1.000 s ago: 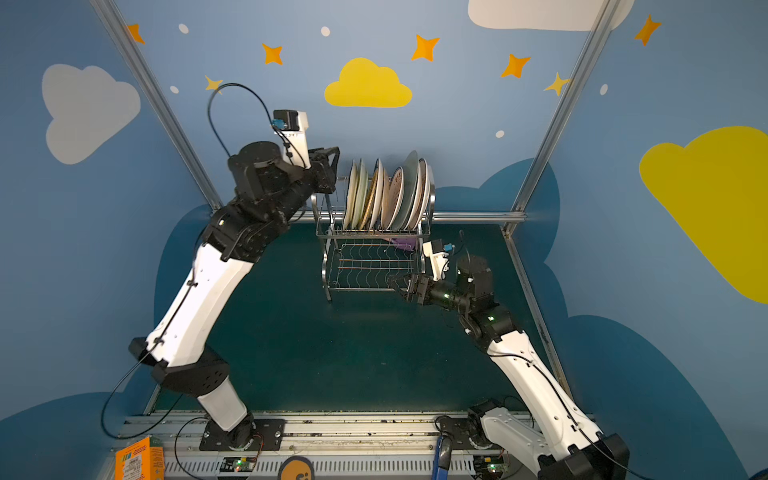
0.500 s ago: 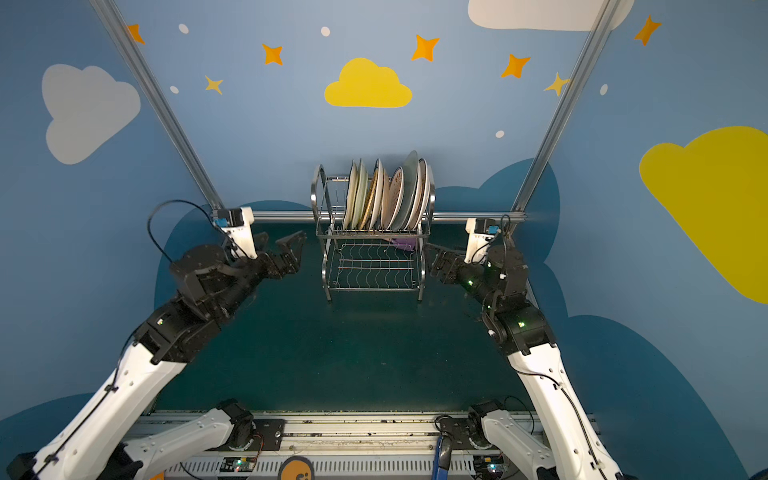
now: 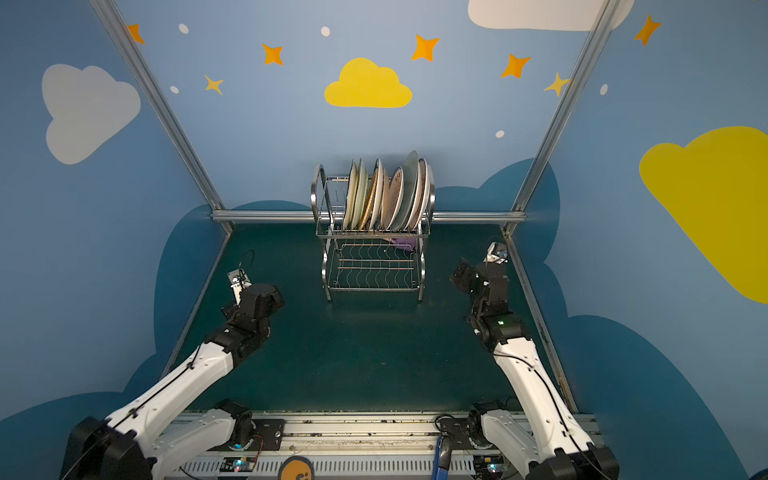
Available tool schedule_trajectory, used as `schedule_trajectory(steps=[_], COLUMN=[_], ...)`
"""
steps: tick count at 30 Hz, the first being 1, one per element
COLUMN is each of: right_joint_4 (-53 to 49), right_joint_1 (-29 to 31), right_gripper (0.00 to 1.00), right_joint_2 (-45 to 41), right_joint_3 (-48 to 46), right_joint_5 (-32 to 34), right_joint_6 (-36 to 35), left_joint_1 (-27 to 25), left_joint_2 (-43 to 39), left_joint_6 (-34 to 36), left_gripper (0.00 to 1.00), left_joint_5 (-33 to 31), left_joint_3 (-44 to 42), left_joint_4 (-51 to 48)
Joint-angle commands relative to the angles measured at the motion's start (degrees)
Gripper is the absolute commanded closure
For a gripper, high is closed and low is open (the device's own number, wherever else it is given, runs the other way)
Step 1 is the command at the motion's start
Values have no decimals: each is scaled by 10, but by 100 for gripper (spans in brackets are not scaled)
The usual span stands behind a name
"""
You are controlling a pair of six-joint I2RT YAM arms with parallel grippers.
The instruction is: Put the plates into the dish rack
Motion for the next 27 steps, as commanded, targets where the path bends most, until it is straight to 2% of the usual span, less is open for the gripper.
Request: schedule_trajectory(steps=[1, 4, 6, 9, 11, 13, 14, 16, 19, 20, 22, 25, 27], right_joint_4=[131, 182, 212, 211, 212, 216, 215, 219, 224, 225, 268, 320, 347], right_joint_1=[-15, -32, -39, -41, -46, -51, -52, -53, -62, -67, -74, -80, -82], right_gripper=[9, 9, 9, 9, 9, 9, 9, 9, 9, 9, 9, 9, 9], right_joint_2=[22, 56, 75, 90, 96, 96, 95, 97, 109, 114, 125, 149, 173], right_joint_3=[-70, -111, -132, -145, -150, -150, -148, -147, -154, -157, -183, -205, -210], right_joint_5=[53, 67, 71, 66, 49, 16, 6, -9, -17, -25, -50, -69, -74], right_joint_6=[-42, -46, -58, -59, -70, -85, -95, -116, -128, -126, -132, -135, -134], left_joint_1=[11, 24, 43, 72, 75, 80, 90, 113, 127, 127, 129, 142, 142], left_joint_2=[38, 75, 89, 106, 121, 137, 148, 166, 217, 220, 210, 228, 267], left_joint_6=[3, 53, 89, 130, 193, 230, 230, 214, 205, 210, 223, 217, 214], left_gripper=[0, 0, 0, 0, 0, 0, 0, 0, 0, 0, 0, 0, 0], left_joint_5=[-83, -99, -62, 29, 52, 64, 89, 128, 158, 171, 201, 228, 220], left_joint_3=[6, -5, -32, -77, -92, -121, -134, -139, -179, -182, -171, -166, -154], left_joint_4=[82, 142, 205, 310, 358, 449, 488, 492, 607, 619, 574, 579, 603])
